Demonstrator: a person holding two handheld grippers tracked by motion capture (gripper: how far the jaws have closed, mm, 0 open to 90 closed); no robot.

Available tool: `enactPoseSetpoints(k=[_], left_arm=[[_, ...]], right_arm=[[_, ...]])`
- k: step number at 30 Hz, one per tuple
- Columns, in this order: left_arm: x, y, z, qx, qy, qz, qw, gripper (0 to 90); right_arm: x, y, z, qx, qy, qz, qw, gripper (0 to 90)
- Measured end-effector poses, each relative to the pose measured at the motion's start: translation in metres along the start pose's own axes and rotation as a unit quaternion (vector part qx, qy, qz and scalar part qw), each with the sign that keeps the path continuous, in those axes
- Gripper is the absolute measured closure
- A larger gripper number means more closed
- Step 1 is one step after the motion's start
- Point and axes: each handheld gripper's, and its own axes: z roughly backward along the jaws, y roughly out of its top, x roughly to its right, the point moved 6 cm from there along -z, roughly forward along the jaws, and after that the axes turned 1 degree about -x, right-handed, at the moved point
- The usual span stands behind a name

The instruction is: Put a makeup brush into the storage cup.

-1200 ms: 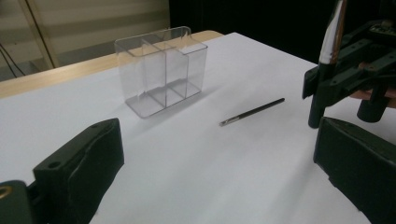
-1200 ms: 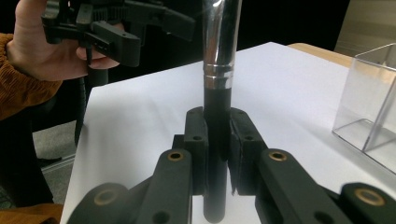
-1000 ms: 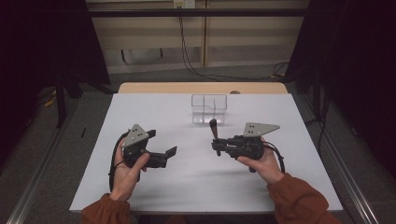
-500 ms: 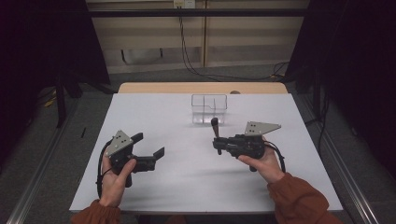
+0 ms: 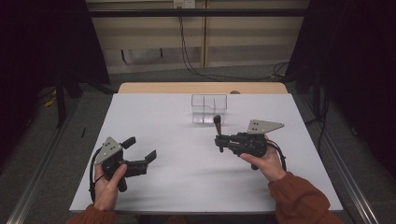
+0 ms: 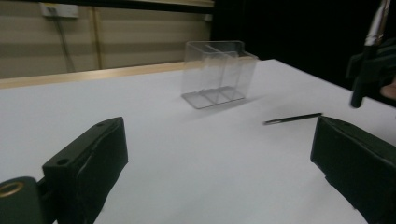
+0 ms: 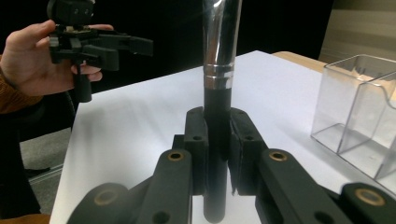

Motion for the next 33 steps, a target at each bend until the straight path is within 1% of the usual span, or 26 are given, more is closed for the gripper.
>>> enactPoseSetpoints(k=[1, 2, 4, 7, 11, 12, 14, 16, 18, 20, 21, 26, 29, 31, 33], left_arm=[[0.001, -0.001, 0.001, -0.004, -0.009, -0.006, 0.9999, 3.6], [0.001, -0.003, 0.003, -0.002, -0.011, -0.006, 0.9999, 3.5], [0.001, -0.004, 0.005, -0.002, -0.011, -0.012, 0.9999, 3.5], [0.000, -0.004, 0.009, 0.004, -0.009, -0.021, 0.9997, 3.2], [-0.002, -0.008, 0.014, 0.005, 0.009, -0.012, 0.9999, 2.9], [-0.002, -0.010, 0.015, 0.001, 0.014, -0.015, 0.9998, 2.1], [-0.003, -0.012, 0.017, 0.000, 0.012, -0.013, 0.9998, 2.5], [-0.004, -0.014, 0.019, -0.002, 0.016, -0.017, 0.9997, 2.5], [-0.006, -0.015, 0.021, -0.001, 0.018, -0.013, 0.9997, 2.4], [-0.008, -0.015, 0.023, -0.001, 0.023, -0.016, 0.9996, 2.4], [-0.009, -0.015, 0.023, 0.002, 0.023, -0.011, 0.9997, 2.4], [-0.012, -0.016, 0.027, 0.005, 0.030, -0.012, 0.9995, 2.5], [-0.012, -0.017, 0.027, 0.006, 0.030, -0.012, 0.9995, 2.5], [-0.013, -0.017, 0.028, 0.006, 0.032, -0.014, 0.9994, 2.5], [-0.014, -0.017, 0.028, 0.008, 0.032, -0.013, 0.9994, 2.5]], right_arm=[[0.001, 0.000, 0.001, -0.001, -0.003, -0.001, 1.0000, 79.8], [0.002, 0.000, 0.001, 0.001, -0.003, -0.001, 1.0000, 79.8], [0.004, 0.001, 0.003, 0.002, -0.008, -0.003, 1.0000, 79.8], [0.006, 0.002, 0.005, 0.006, -0.011, -0.003, 0.9999, 79.8], [0.009, 0.005, 0.007, 0.011, -0.016, -0.002, 0.9998, 79.8], [0.010, 0.006, 0.008, 0.013, -0.018, -0.002, 0.9998, 79.8], [0.012, 0.009, 0.009, 0.016, -0.021, -0.001, 0.9996, 79.8], [0.015, 0.011, 0.010, 0.021, -0.025, -0.002, 0.9995, 79.8], [0.018, 0.013, 0.011, 0.023, -0.029, -0.003, 0.9993, 79.8], [0.021, 0.015, 0.011, 0.027, -0.033, -0.003, 0.9991, 79.9], [0.022, 0.016, 0.011, 0.029, -0.035, -0.004, 0.9990, 79.8], [0.030, 0.016, 0.013, 0.032, -0.046, -0.009, 0.9984, 79.9], [0.035, 0.017, 0.014, 0.033, -0.051, -0.011, 0.9981, 79.8], [0.038, 0.020, 0.015, 0.038, -0.054, -0.011, 0.9977, 79.8], [0.041, 0.025, 0.015, 0.043, -0.057, -0.012, 0.9974, 79.8]])
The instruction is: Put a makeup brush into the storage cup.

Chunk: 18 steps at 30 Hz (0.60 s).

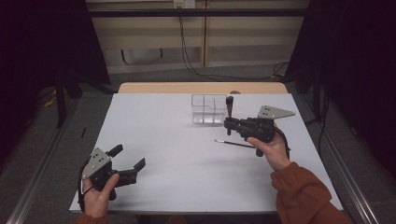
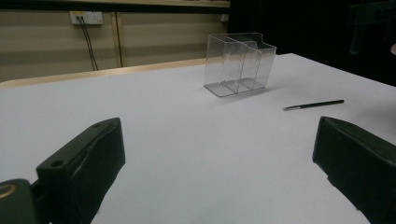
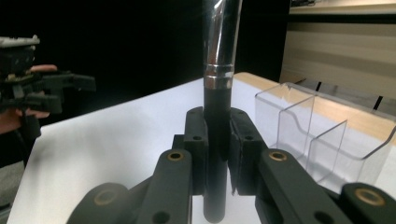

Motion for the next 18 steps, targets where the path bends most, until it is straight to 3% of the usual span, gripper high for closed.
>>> enactPoseSetpoints(k=[18], left_arm=[[0.004, 0.000, -0.004, 0.002, -0.011, -0.002, 0.9999, 2.9]], right_arm=[[0.035, 0.019, -0.021, 0.013, -0.039, -0.012, 0.9991, 79.8]])
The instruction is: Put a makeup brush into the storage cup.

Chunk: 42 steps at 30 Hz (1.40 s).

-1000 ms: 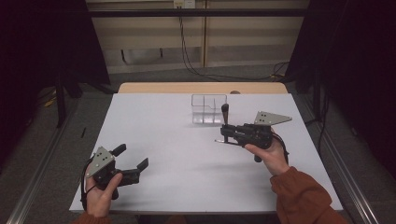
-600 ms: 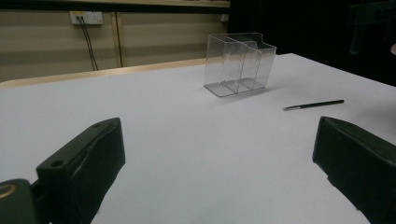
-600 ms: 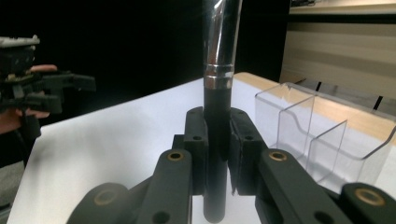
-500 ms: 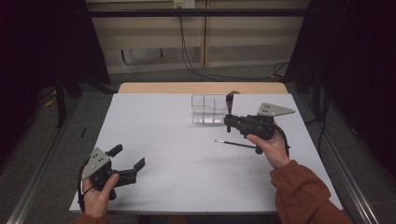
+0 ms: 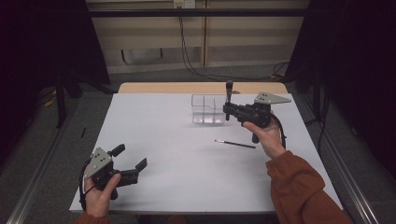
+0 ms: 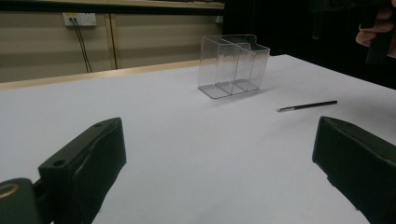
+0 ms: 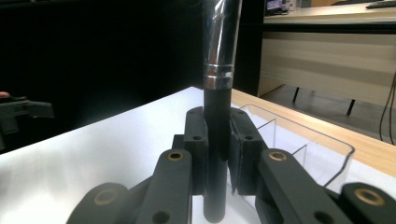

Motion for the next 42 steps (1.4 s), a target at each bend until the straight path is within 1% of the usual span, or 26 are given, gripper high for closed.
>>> enactPoseSetpoints(k=[1, 4, 7, 9, 14, 21, 24, 27, 29, 33, 35, 39, 42], left_arm=[[0.000, 0.000, 0.000, -0.002, -0.003, -0.004, 1.0000, 2.7], [0.004, 0.000, -0.002, -0.004, -0.007, -0.009, 0.9999, 2.4], [0.004, 0.001, -0.002, -0.001, -0.005, -0.006, 1.0000, 2.6], [0.003, 0.000, -0.002, -0.002, -0.004, -0.005, 1.0000, 2.6], [0.002, 0.000, -0.001, -0.003, -0.003, -0.006, 1.0000, 2.6], [0.001, 0.000, -0.002, -0.002, 0.001, -0.004, 1.0000, 3.0], [0.001, 0.000, -0.002, -0.001, 0.001, -0.002, 1.0000, 3.0], [0.001, -0.001, -0.002, -0.004, 0.002, -0.004, 1.0000, 3.0], [0.001, -0.001, -0.002, -0.005, 0.002, -0.006, 1.0000, 3.1], [-0.001, -0.002, -0.002, -0.006, 0.003, -0.005, 1.0000, 3.1], [-0.001, -0.001, -0.002, -0.005, 0.005, -0.003, 1.0000, 3.2], [0.000, -0.002, -0.002, -0.005, 0.002, -0.004, 1.0000, 3.2], [0.000, -0.001, -0.002, -0.006, 0.002, -0.003, 1.0000, 3.2]], right_arm=[[0.002, 0.000, -0.001, 0.000, -0.002, -0.001, 1.0000, 79.8], [0.007, 0.001, -0.005, 0.000, -0.009, -0.003, 1.0000, 79.8], [0.011, 0.002, -0.009, -0.004, -0.016, -0.001, 0.9999, 79.8], [0.014, 0.003, -0.012, -0.002, -0.019, -0.006, 0.9998, 79.8], [0.021, 0.003, -0.020, -0.008, -0.033, 0.001, 0.9994, 79.8], [0.030, 0.004, -0.031, -0.006, -0.047, -0.012, 0.9988, 79.8], [0.034, 0.006, -0.034, -0.005, -0.054, -0.012, 0.9984, 79.8], [0.038, 0.007, -0.037, 0.001, -0.067, -0.008, 0.9977, 79.7], [0.040, 0.006, -0.040, 0.003, -0.067, -0.012, 0.9977, 79.7], [0.043, 0.004, -0.044, 0.002, -0.074, -0.009, 0.9972, 79.7], [0.045, 0.004, -0.046, 0.008, -0.073, -0.022, 0.9971, 79.7], [0.051, 0.005, -0.048, 0.010, -0.084, -0.021, 0.9962, 79.7], [0.053, 0.004, -0.050, 0.008, -0.087, -0.019, 0.9960, 79.7]])
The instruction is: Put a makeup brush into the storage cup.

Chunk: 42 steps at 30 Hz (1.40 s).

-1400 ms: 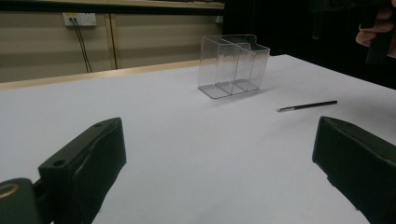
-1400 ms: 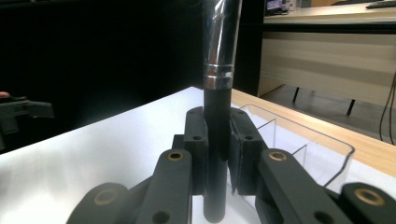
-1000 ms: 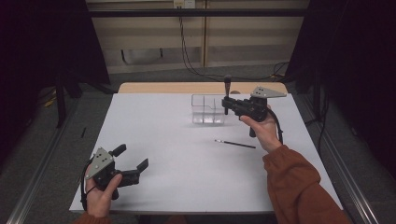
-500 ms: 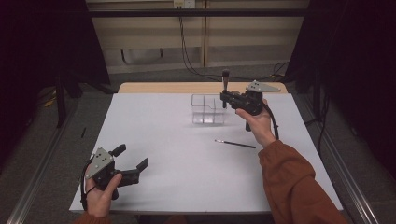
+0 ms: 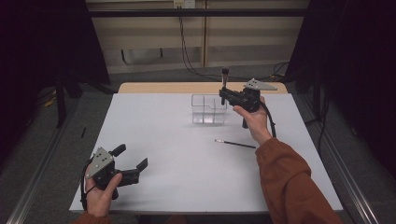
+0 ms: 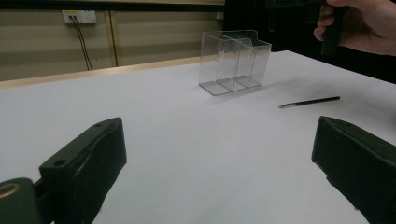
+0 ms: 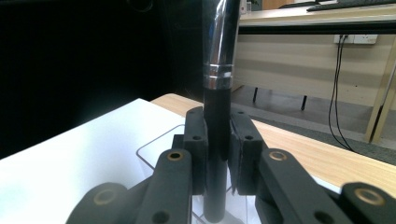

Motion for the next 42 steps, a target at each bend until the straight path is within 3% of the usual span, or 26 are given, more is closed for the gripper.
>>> enactPoseSetpoints(k=[17, 42], left_arm=[[0.000, 0.000, 0.000, 0.001, -0.002, -0.002, 1.0000, 3.0], [0.000, 0.001, 0.000, -0.001, -0.009, -0.006, 0.9999, 2.8]], right_arm=[[0.014, -0.012, -0.011, -0.014, -0.011, 0.000, 0.9998, 79.7], [0.013, -0.037, -0.021, -0.048, -0.006, 0.017, 0.9987, 79.7]])
